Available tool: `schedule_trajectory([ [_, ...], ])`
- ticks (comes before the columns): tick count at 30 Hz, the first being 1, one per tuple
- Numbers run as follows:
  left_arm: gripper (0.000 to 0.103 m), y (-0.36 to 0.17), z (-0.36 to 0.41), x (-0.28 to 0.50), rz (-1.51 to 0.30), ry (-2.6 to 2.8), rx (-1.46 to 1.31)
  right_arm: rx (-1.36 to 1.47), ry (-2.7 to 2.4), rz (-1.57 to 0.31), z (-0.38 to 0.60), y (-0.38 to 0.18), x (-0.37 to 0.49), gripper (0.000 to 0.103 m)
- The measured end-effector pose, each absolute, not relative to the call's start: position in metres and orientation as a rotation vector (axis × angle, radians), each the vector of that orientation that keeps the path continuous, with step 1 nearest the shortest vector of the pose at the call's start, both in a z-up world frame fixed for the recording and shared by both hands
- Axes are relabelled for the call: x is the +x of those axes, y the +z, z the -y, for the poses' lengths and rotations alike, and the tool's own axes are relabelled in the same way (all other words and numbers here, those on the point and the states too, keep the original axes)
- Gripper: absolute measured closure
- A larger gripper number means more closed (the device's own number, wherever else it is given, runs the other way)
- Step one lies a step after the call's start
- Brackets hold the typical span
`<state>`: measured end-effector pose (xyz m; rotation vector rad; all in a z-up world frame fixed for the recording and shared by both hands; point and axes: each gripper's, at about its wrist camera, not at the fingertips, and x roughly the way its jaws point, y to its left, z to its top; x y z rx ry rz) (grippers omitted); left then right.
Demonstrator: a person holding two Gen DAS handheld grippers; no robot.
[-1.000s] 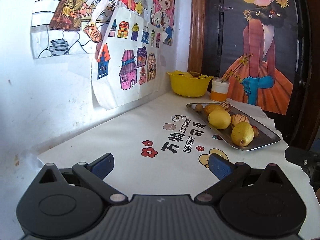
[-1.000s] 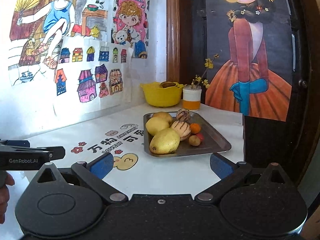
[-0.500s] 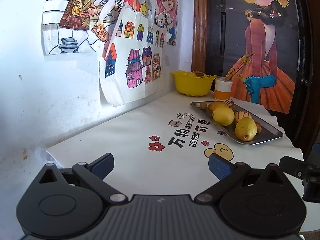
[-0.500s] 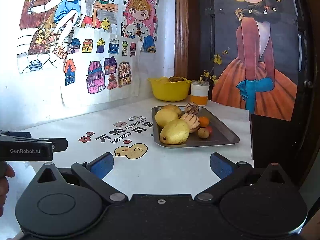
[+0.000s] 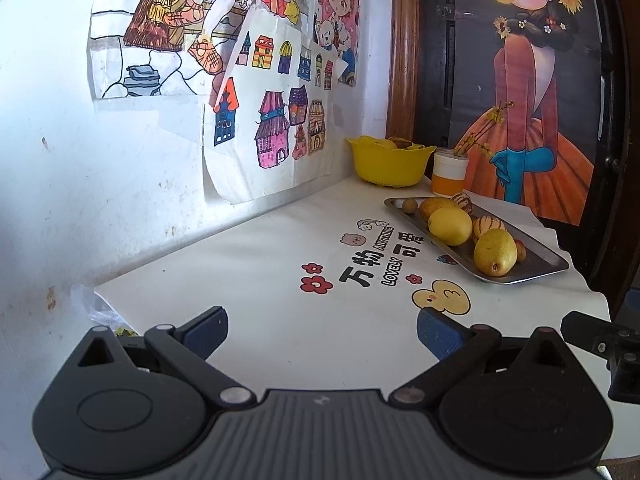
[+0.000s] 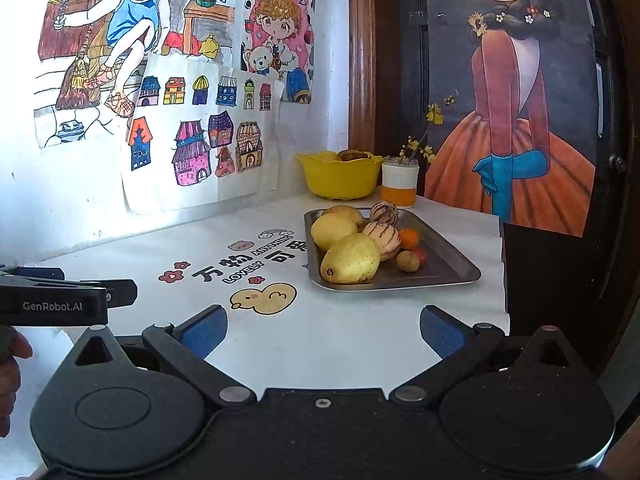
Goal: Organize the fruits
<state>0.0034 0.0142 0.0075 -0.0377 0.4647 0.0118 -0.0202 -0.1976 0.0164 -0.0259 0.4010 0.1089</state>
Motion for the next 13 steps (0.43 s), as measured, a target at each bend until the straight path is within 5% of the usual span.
schedule_trajectory([
  [13, 0.000, 0.0049, -0.0169, 0.0027, -0.486, -0.009, -0.080, -0.023, 0.113, -0.408, 0.1956, 0.0131, -0.0214, 0.001],
])
